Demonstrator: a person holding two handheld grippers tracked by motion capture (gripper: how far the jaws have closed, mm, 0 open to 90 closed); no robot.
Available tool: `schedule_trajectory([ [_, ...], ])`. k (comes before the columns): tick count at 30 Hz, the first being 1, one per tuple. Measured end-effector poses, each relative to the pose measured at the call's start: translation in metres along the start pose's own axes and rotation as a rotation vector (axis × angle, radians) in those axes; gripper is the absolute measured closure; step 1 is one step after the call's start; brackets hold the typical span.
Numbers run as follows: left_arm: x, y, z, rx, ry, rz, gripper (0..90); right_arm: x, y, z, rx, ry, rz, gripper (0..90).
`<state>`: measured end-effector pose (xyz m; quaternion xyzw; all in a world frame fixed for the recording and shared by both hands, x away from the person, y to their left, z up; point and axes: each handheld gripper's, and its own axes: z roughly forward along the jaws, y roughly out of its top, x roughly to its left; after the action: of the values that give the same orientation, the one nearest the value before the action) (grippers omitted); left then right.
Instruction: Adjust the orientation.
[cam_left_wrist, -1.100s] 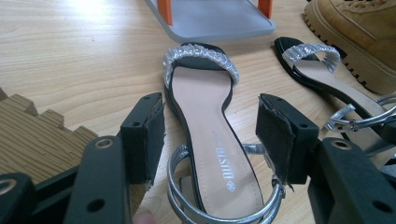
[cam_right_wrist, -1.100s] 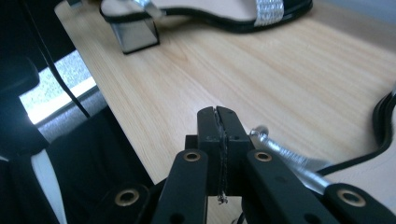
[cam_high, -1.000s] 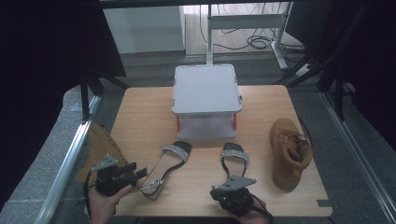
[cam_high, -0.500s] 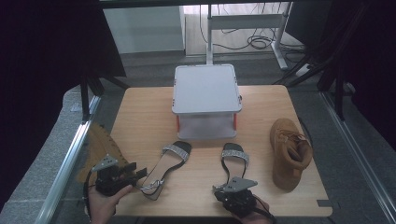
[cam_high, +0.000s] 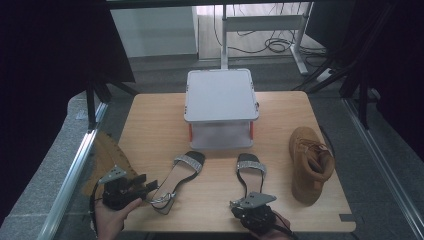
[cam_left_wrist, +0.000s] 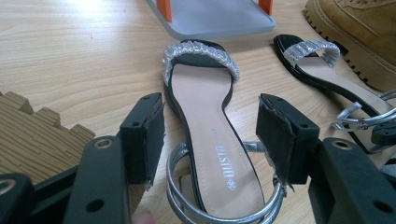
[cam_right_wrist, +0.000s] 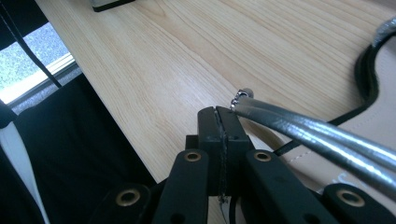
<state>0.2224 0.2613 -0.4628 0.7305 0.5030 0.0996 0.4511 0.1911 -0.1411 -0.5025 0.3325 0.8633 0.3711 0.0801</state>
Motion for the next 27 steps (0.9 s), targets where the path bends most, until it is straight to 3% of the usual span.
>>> schedule_trajectory([
  [15,-0.001,0.0,0.0,0.002,-0.001,0.004,42.1,-0.016,-0.015,-0.018,0.01,-0.011,0.024,90.0],
  [27,-0.001,0.0,0.002,0.008,-0.002,0.003,42.0,-0.042,-0.031,-0.031,0.012,-0.059,0.082,89.9],
])
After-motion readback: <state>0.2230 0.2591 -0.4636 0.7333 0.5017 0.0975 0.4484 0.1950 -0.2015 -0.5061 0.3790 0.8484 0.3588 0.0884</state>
